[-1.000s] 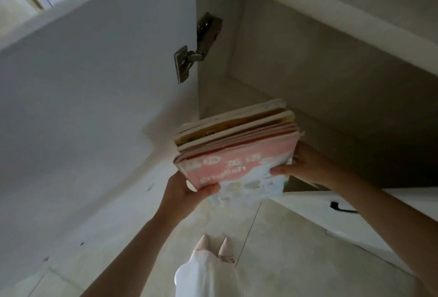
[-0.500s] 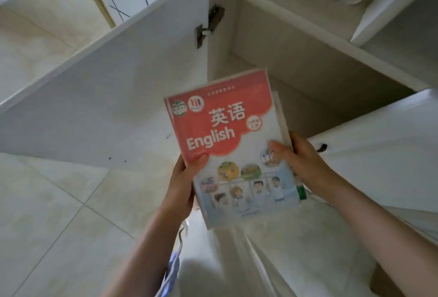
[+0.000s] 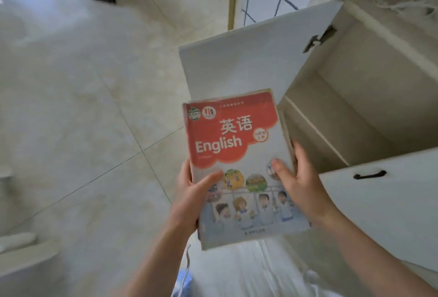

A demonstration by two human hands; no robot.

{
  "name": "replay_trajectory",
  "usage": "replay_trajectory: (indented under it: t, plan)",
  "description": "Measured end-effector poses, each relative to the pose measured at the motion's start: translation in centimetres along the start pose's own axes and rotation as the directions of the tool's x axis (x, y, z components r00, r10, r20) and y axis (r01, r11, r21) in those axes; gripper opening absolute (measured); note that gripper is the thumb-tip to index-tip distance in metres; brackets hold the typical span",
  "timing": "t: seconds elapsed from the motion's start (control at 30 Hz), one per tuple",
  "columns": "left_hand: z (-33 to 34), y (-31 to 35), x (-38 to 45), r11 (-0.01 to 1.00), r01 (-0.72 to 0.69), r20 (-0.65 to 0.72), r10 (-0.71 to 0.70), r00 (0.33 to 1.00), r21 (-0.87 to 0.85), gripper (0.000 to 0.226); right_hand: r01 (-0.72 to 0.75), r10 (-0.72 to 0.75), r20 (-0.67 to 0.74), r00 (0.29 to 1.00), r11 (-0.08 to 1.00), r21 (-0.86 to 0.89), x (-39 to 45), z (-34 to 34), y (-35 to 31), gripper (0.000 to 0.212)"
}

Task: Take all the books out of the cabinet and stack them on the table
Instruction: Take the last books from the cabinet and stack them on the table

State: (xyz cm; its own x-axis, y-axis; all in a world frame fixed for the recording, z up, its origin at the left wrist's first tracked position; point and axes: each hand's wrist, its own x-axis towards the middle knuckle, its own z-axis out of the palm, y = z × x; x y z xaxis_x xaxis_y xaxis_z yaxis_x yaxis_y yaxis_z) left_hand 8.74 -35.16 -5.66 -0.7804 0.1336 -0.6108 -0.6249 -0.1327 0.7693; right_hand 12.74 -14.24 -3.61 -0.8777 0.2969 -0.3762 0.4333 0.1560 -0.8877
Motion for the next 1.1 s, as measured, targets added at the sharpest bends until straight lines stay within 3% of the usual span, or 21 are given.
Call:
replay_trajectory:
  t: [0.1, 0.27, 0.43, 0.6, 0.77, 1.1]
  plan:
    - [-4.9, -0.1, -3.8, 0.992, -0.126, -0.102, 0.126, 0.987, -0.002, 0.054, 0.003, -0.001, 0.101, 0.995, 1.0, -0.019, -2.9, 4.8, -0.8, 0.056]
    - [-14.0, -1.1, -11.8, 0.94, -0.342, -0.286, 0.328, 0.9, -0.002, 0.091, 0.107, -0.078, 0.343, 0.936, 0.992, -0.065, -8.1, 13.5, -2.9, 0.057]
    - [-20.4, -2.8, -18.1, 0.912, -0.409, -0.45, 0.358, 0.818, -0.019, 0.081, 0.208, -0.119, 0.521, 0.845, 0.971, -0.115, -11.6, 20.4, -4.1, 0.057]
    - [-25.5, -5.1, -23.9, 0.887, -0.456, -0.678, 0.293, 0.674, -0.07, 0.07, 0.343, -0.156, 0.706, 0.691, 0.93, -0.13, -15.0, 27.9, -5.5, 0.055]
    - [-28.4, -6.4, -27.4, 0.868, -0.489, -0.828, 0.208, 0.521, -0.089, 0.069, 0.363, -0.105, 0.851, 0.515, 0.926, -0.106, -17.2, 33.9, -6.6, 0.063]
    - [-30.2, -7.1, -29.7, 0.839, -0.535, -0.984, -0.005, 0.179, -0.102, 0.066, 0.497, 0.041, 0.992, 0.122, 0.862, -0.097, -18.8, 43.5, -8.9, 0.062]
